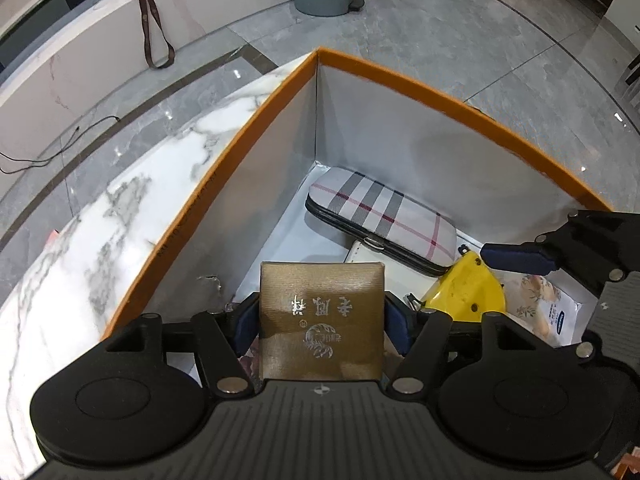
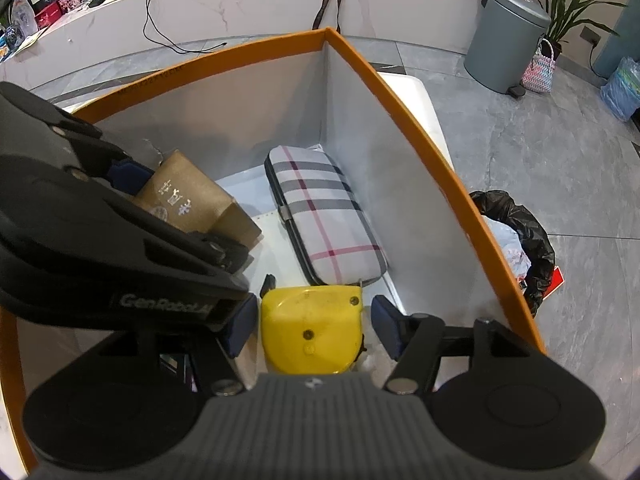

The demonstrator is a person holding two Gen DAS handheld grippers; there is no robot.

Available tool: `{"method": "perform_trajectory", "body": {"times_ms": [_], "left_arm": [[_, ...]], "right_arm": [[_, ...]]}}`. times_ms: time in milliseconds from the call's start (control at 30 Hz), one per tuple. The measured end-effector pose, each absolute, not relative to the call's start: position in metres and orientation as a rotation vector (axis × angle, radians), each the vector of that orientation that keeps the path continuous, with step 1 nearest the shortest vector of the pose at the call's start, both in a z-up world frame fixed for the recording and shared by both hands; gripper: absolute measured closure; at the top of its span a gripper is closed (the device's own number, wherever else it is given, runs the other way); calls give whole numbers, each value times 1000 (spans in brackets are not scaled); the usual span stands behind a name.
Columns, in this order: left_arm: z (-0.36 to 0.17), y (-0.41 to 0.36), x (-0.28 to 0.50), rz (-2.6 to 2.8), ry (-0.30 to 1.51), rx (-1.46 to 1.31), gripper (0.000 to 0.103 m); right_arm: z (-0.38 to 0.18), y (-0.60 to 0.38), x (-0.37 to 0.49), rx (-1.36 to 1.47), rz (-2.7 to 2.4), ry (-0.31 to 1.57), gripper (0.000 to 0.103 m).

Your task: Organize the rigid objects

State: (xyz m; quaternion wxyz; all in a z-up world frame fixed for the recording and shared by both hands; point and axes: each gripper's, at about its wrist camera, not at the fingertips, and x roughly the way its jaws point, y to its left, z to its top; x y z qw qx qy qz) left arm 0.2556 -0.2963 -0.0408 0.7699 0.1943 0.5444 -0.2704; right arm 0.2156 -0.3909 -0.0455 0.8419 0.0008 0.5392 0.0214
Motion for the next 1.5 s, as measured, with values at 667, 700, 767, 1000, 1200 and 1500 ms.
{"method": "perform_trajectory", "body": {"times_ms": [667,700,767,1000,1200,1500], "left_arm": [[30,-283,214,-533,1073,429,25],[34,-282,211,-532,1067,426,25],[42,-278,203,-537,1056,420,25],[62,-271,178,-529,1012,423,25],[73,-264,157,-498,972,373,25],[73,-246,127,-453,923,200,16]], "right_arm": [[0,-395,190,12,32,1034,22],[2,-396,188,12,32,1029,22],[8,-397,181,16,25,1017,21],[28,-390,157,-2,43,967,21],[44,-386,137,-29,29,910,19],[55,-389,103,-7,-3,845,15]]}}
